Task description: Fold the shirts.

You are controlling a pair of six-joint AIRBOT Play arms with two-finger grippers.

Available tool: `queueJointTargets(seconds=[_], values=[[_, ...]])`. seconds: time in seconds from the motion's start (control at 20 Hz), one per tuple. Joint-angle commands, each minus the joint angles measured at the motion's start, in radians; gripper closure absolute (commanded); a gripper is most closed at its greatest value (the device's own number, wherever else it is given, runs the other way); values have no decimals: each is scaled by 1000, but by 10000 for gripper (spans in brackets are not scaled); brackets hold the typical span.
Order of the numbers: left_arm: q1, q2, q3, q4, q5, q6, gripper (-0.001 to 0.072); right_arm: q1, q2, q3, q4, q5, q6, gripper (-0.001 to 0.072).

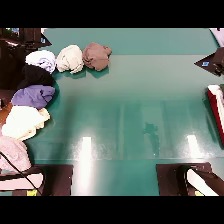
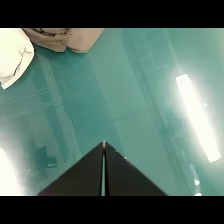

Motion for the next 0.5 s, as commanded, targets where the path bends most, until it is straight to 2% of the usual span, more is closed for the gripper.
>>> queueJointTargets(seconds=[0.0, 0.45], values=[[0, 0, 0, 0, 2, 0, 683, 3, 1, 0, 0, -10, 0, 694], [0, 0, 0, 0, 2, 0, 683, 3, 1, 0, 0, -16, 0, 694]])
